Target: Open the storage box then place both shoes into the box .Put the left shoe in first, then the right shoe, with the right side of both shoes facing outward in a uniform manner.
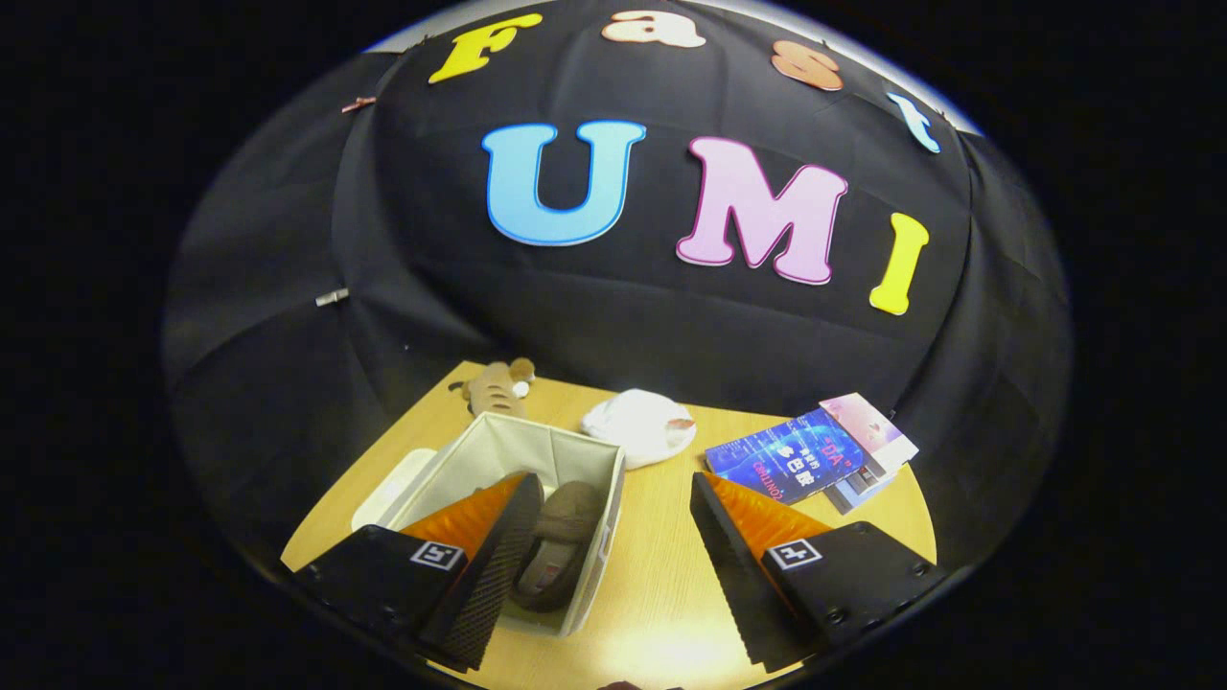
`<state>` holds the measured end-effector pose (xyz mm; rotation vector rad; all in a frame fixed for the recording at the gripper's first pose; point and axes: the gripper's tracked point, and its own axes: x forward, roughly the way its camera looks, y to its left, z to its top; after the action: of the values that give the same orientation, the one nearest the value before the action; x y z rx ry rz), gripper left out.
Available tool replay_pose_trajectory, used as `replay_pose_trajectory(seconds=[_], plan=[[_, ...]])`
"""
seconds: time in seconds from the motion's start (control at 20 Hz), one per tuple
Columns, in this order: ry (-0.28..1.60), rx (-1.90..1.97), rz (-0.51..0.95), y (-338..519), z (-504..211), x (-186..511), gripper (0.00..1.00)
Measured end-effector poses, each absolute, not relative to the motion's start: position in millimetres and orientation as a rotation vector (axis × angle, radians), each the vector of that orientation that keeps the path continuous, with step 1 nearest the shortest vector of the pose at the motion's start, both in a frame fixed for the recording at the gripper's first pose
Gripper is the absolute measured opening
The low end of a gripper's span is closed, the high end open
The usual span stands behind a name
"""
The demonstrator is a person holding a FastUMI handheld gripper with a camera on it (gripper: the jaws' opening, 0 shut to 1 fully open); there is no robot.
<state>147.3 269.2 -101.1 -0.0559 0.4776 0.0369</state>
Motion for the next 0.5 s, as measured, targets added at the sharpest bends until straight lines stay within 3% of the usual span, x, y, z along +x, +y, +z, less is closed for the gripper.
replay_pose_trajectory(seconds=[0.5], plan=[[0.315, -0.044, 0.043, 131.6, -35.2, 93.4, 0.98]])
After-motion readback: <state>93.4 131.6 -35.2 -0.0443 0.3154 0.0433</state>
